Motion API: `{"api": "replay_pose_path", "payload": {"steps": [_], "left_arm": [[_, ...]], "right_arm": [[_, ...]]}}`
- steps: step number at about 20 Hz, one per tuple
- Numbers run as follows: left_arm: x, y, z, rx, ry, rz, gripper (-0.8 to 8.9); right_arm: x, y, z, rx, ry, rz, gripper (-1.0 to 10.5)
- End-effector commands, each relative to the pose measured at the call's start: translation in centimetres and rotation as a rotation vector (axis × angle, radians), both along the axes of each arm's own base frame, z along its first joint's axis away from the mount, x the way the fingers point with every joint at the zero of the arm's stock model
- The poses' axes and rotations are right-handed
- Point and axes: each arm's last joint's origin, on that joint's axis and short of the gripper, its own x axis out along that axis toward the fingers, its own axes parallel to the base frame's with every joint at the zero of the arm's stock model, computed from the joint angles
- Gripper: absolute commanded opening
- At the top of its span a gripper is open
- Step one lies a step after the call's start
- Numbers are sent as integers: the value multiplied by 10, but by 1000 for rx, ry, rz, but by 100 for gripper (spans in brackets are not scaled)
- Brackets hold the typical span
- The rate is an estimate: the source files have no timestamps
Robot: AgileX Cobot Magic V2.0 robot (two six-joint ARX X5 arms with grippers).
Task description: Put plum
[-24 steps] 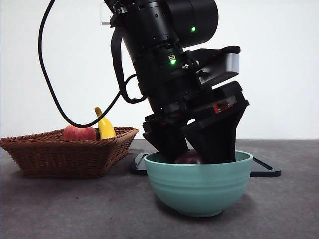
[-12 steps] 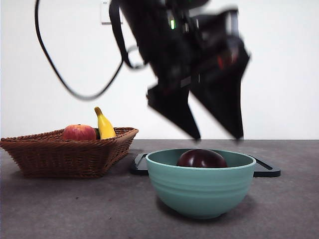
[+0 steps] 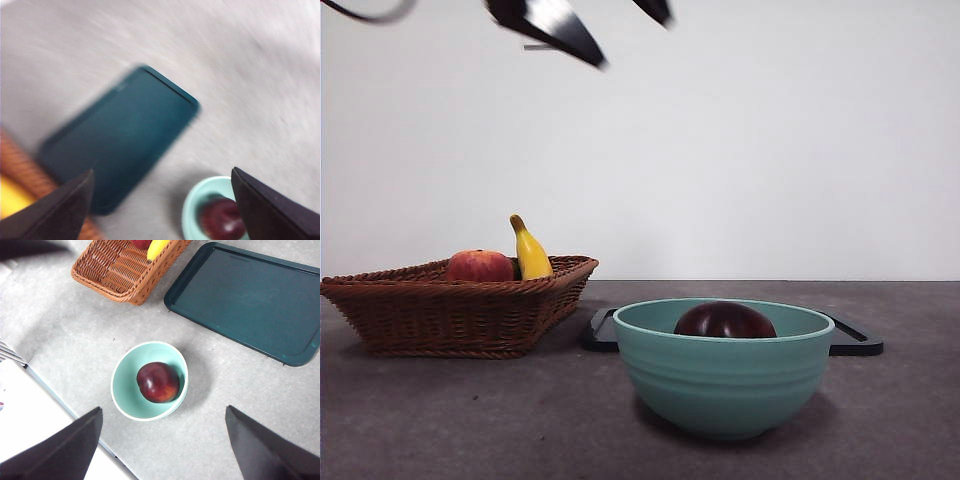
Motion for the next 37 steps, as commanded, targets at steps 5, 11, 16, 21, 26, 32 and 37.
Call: {"api": "replay_pose_path", "payload": {"steps": [5, 11, 16, 21, 26, 32, 37], "left_arm": [[-20, 65, 36, -72, 2, 99, 436], [-42, 99, 16, -117, 97, 106, 436], [-64, 102, -36, -178, 301, -40, 436], [-71, 103, -53, -157, 406, -85, 436], [-71, 103, -53, -161, 405, -90, 436], [-71, 103, -52, -162, 401, -90, 436], [-71, 103, -53, -162, 402, -90, 436]], "right_arm": [[1, 1, 6, 9, -14, -2, 393], [1, 1, 6, 9, -15, -2, 393], [1, 1, 5, 8, -14, -2, 393], [2, 1, 5, 4, -13, -7, 393], [4, 1, 2, 7, 19, -16, 392], [32, 21, -34, -30, 186, 25, 392], [59, 47, -76, -107, 220, -22, 391]]}}
